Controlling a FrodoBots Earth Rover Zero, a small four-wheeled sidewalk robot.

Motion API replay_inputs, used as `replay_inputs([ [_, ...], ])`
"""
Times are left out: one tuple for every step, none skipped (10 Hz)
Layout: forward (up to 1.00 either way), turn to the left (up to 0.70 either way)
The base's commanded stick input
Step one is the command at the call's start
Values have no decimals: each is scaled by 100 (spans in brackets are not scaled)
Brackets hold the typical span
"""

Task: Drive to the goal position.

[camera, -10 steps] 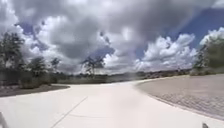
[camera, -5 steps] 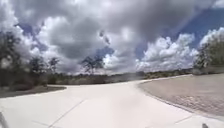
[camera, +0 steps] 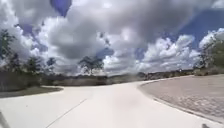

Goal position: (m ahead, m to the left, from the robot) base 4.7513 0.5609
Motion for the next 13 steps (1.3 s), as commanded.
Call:
replay_inputs([
  [85,-34],
  [85,-22],
  [85,0],
  [85,0],
  [85,0],
  [85,0],
  [85,0],
  [85,0],
  [85,0],
  [85,0],
  [85,0],
  [85,0],
  [85,0],
])
